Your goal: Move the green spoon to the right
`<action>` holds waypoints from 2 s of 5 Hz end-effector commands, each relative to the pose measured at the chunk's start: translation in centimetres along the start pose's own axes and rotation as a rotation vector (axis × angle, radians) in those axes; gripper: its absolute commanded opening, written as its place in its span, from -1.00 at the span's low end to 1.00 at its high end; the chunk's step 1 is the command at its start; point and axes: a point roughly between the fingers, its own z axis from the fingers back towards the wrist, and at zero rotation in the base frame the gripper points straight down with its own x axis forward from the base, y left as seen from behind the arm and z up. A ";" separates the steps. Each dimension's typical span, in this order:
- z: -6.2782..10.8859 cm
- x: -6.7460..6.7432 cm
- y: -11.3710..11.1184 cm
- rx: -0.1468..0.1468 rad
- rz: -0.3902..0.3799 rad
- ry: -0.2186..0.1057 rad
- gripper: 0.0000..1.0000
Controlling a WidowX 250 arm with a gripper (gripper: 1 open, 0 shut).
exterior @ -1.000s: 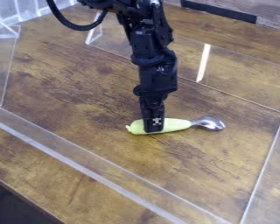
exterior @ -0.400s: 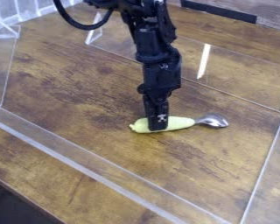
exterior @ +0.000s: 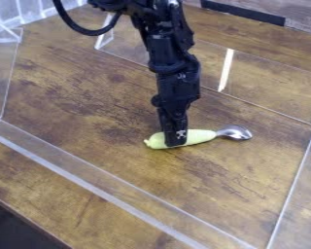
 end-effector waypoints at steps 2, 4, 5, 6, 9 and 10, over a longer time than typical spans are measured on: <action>0.8 0.9 -2.1 -0.023 -0.141 -0.012 -1.00; 0.6 0.9 -2.3 -0.054 -0.260 -0.002 -1.00; 0.4 1.2 -2.5 -0.065 -0.290 -0.002 1.00; 0.5 1.4 -2.6 -0.073 -0.315 -0.002 -1.00; 2.8 0.2 -3.1 -0.081 -0.330 0.023 1.00; 3.6 -0.5 -2.8 -0.059 -0.251 0.036 1.00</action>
